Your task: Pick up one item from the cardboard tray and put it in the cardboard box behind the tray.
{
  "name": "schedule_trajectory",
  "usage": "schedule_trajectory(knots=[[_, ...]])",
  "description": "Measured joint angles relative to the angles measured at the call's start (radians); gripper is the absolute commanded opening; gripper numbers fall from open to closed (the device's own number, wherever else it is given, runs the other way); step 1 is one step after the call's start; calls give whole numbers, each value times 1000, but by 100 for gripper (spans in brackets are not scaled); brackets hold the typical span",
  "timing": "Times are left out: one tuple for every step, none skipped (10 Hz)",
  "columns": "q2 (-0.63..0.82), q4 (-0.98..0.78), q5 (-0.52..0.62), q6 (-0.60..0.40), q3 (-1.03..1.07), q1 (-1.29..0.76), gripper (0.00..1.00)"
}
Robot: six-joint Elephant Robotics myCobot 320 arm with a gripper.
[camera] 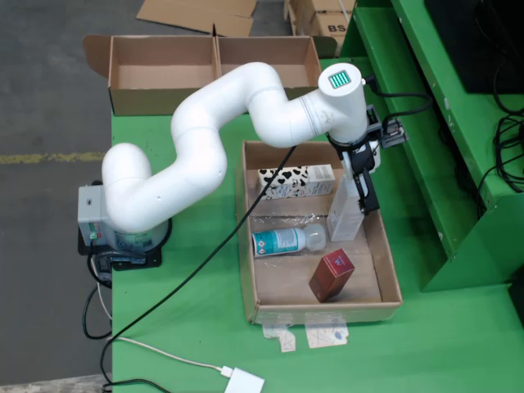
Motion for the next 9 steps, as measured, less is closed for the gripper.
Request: schedule_trajectory(knots=[[0,19,0,0,0,-3,100],[0,19,2,0,0,-8,100],[0,19,0,0,0,-14,100],[-5,26,-3,0,0,-15,100],[-21,60,-3,0,0,-15,100],[-26,75,0,0,0,-15,100],[-41,106,-8,-3,0,-19,100],[-66,143,-14,-5,0,-23,100],[-72,150,-14,-5,0,-26,100]])
